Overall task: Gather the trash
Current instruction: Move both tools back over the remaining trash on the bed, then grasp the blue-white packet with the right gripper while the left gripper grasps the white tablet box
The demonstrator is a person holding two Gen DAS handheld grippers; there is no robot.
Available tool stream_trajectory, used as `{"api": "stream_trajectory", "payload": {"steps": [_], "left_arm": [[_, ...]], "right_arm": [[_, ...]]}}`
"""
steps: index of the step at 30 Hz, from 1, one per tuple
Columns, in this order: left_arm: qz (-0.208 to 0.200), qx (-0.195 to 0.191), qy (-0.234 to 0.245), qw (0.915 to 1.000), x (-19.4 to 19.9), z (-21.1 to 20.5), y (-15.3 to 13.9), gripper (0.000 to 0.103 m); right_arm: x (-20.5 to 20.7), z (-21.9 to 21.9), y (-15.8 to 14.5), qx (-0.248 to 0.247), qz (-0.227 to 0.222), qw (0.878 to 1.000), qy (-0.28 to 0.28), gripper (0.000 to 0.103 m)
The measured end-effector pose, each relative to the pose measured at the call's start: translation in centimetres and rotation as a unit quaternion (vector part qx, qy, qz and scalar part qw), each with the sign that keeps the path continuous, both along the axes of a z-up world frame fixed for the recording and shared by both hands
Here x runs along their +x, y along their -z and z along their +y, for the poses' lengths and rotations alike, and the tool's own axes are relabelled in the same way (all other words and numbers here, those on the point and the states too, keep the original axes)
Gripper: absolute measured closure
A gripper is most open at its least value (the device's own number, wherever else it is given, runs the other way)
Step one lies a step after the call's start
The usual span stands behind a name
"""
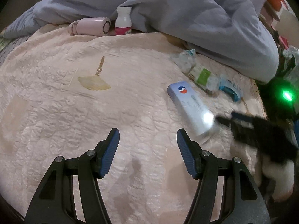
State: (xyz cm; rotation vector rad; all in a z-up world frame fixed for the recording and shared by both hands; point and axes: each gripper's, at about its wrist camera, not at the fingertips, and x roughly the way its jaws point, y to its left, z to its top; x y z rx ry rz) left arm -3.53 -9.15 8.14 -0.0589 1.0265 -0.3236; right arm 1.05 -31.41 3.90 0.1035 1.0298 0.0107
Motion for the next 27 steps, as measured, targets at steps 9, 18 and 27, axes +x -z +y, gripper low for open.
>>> {"api": "stream_trajectory", "payload": {"steps": [9,18,27], "left_arm": [[0.01,-0.056,0.005,0.9984,0.9,-0.9,-0.2,0.04],[0.03,-0.018,0.056,0.9978,3.1,-6.2,2.4,0.04],[0.043,0.017,0.049,0.9978,4.8,-7.8,5.0,0.052]], "right_arm": [[-2.5,0.8,-3.2,0.018,-0.057,0.996,-0.062,0.036],[1.1,-5.2,-3.3,-0.075,-0.07,0.993,-0.056,0.025],[3.8,-5.9,-0.8,-0.063,-0.041,0.995,-0.059,0.057]]}}
